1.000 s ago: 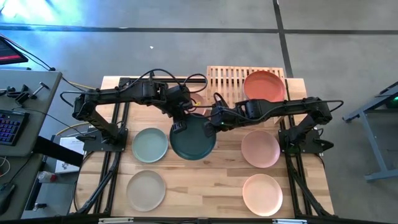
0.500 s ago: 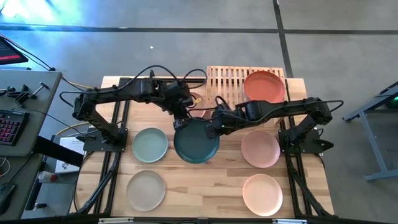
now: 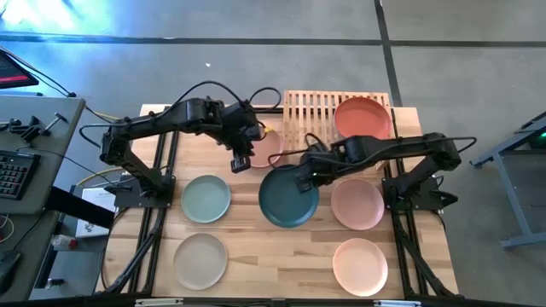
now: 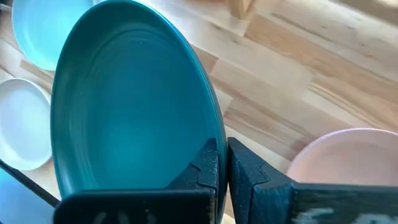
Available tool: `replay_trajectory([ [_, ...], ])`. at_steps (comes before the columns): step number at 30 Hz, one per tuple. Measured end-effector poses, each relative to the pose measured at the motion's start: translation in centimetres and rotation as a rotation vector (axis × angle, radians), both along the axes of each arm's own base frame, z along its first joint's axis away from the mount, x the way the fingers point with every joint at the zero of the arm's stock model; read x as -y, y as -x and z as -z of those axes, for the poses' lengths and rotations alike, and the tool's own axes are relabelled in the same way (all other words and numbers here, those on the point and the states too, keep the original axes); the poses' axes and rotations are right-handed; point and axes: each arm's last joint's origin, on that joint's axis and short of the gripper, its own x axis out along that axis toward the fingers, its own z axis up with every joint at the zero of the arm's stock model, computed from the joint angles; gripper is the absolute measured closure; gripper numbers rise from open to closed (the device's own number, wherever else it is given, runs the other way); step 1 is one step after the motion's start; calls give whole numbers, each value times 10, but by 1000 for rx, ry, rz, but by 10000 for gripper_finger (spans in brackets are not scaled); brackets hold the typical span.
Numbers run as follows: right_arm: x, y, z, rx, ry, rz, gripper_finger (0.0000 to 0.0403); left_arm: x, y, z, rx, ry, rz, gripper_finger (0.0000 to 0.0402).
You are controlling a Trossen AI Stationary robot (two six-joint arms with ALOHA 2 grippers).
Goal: Place and stack plates onto a shelf
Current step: Stack the dark green plate on the orange plate on the shelf
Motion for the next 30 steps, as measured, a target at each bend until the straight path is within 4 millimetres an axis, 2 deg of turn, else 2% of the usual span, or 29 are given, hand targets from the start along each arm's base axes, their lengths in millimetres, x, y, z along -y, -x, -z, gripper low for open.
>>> replay_trajectory([
  [6,6,32,-26,48,64,-9,403,-7,3,1,-14,-5,-17,300],
  [18,52,135,-73,92,287,176,403,-29,7,0,-9,-14,-82,300],
  [22,63,177,-74,138,308,274,403,-37,9,0,-9,-39,-66,300],
  [26,67,216,-64,202,311,410,403,-46,10,-1,13,-54,-78,300],
  [30,65,246,-51,300,308,584,403,-54,11,-2,28,-60,-104,300],
])
